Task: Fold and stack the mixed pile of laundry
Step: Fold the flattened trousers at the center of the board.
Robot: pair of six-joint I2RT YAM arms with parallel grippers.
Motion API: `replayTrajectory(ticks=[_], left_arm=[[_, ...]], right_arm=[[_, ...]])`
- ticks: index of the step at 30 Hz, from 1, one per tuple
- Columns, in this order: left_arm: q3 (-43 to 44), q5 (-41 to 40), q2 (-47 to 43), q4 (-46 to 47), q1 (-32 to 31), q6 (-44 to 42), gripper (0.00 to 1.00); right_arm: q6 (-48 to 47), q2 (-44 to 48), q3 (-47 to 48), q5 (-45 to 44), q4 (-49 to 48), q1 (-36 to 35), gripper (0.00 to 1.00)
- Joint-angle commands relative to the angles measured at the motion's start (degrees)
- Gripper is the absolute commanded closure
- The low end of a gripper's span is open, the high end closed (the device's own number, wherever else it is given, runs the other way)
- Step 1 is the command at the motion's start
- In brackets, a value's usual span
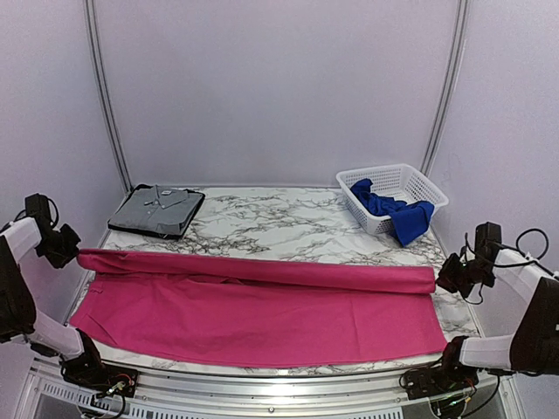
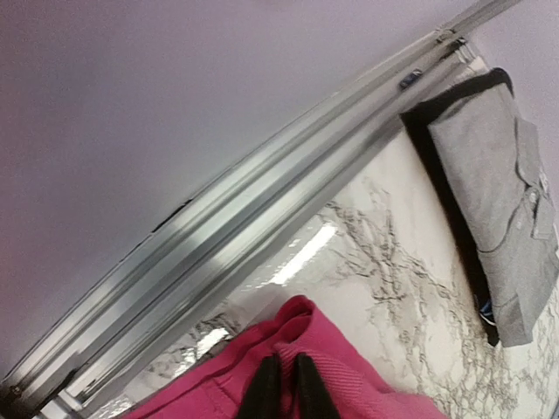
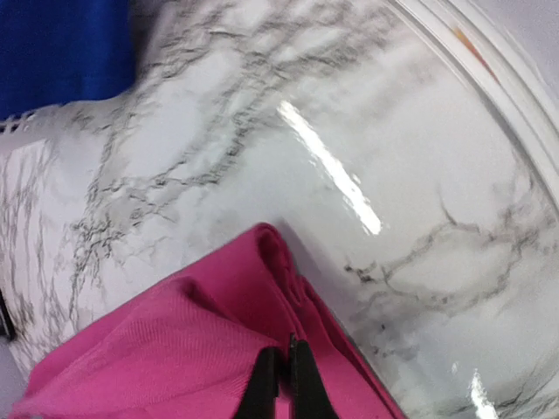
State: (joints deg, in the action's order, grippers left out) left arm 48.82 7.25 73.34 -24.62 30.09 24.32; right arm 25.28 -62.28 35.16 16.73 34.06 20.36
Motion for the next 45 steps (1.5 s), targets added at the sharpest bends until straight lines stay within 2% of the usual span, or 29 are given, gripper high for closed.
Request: replayTrajectory(ticks=[1,2,3,4,7,11,13,14,16,19,21,23,28,33,39,45], left_arm=[[-0.5,-10.4,-4.1,-2.7,2.9,4.5,0.63],[0.2,-11.3,-4.6,-3.5,2.9,4.8,0.42],[1.1,-12.5,-5.0,-4.6,2.9,4.8,0.32],[2.2,-13.6,-5.3,-5.5,2.9,4.5,0.30],[4.7,-14.3,-5.5,-6.5,2.8,2.6,0.29],[6.4,-7.6,-4.7,-6.2,-0.7,-0.8,0.30],[6.8,-5.7,-4.1,-6.2,-7.1,-2.6,0.31],[6.8,-5.9,-3.7,-6.3,-12.5,-3.3,0.31],[6.7,-6.9,-2.6,-7.5,-19.0,-3.0,0.32],[5.5,-6.2,-1.3,-8.9,-23.5,-1.3,0.35],[3.9,-2.9,0.7,-9.9,-25.9,-0.5,0.37],[2.1,-3.8,3.1,-11.7,-28.4,0.5,0.37],[-3.5,-3.6,7.5,-11.2,-28.9,5.9,0.40],[-3.0,-3.4,15.9,-6.8,-28.9,7.6,0.43],[8.3,-1.2,29.6,-3.7,-28.9,6.0,0.55],[23.0,2.1,38.5,-4.2,-28.9,6.3,0.65]], right_arm=[[4.2,2.0,1.4,-4.0,2.5,3.6,0.65],[4.3,2.1,2.6,-4.8,3.4,3.5,0.48],[4.2,2.2,4.0,-5.9,4.4,3.6,0.37],[3.7,2.4,5.6,-6.6,5.2,3.6,0.33],[1.3,2.3,9.2,-6.4,5.5,3.6,0.33],[0.1,1.6,9.6,4.1,-0.4,0.5,0.43],[1.1,0.0,10.1,5.1,-1.9,-5.5,0.44],[1.7,-1.9,10.7,4.9,-1.9,-10.7,0.46],[2.7,-5.7,11.6,5.1,-2.0,-18.1,0.47],[3.0,-11.3,12.6,5.0,-1.6,-26.8,0.47],[3.1,-14.4,11.8,5.5,-2.0,-29.6,0.48],[3.4,-17.2,10.6,6.2,-2.5,-31.5,0.48],[3.7,-23.9,7.7,6.1,-4.4,-32.3,0.49],[3.9,-32.2,7.1,5.9,-9.4,-30.4,0.49],[1.7,-40.4,14.1,4.7,-10.9,-24.5,0.50],[-1.2,-42.2,22.5,2.4,-6.7,-17.9,0.51]])
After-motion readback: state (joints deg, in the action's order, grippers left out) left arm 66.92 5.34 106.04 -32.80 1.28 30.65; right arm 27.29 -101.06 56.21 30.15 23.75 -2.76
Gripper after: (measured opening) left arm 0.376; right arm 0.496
